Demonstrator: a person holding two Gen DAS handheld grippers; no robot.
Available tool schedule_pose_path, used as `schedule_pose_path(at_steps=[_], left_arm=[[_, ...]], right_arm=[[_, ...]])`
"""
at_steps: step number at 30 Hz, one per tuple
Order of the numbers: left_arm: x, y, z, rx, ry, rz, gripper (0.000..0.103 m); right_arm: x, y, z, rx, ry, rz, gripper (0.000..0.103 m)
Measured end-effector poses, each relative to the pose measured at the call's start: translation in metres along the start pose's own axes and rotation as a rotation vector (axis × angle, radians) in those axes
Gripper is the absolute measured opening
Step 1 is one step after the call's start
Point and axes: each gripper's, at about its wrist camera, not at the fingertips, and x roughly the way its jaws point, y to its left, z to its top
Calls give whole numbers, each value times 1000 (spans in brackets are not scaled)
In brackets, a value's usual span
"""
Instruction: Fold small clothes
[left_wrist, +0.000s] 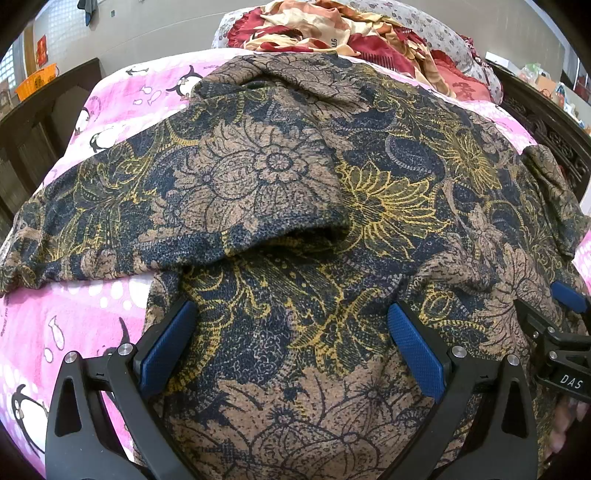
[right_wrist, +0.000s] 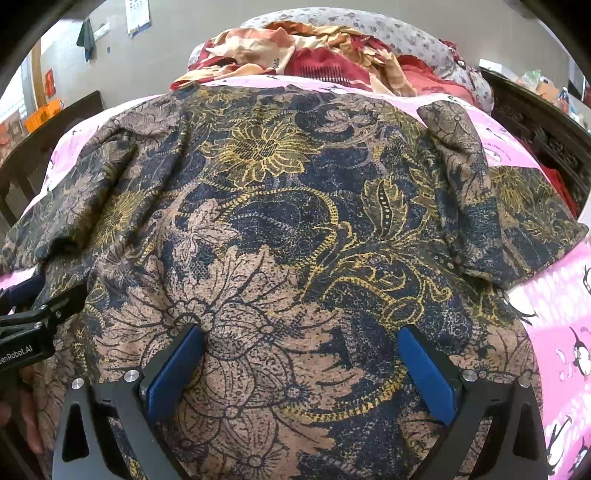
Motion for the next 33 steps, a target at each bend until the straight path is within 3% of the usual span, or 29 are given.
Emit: schedule_pose_path(at_steps=[22,33], left_arm=[[-3,1,-1,1,-6,2,103],[-4,0,-2,2,-5,3,103]], right_arm=[[2,-7,3,25,26,39,103],[3,-3,4,2,11,7,103]])
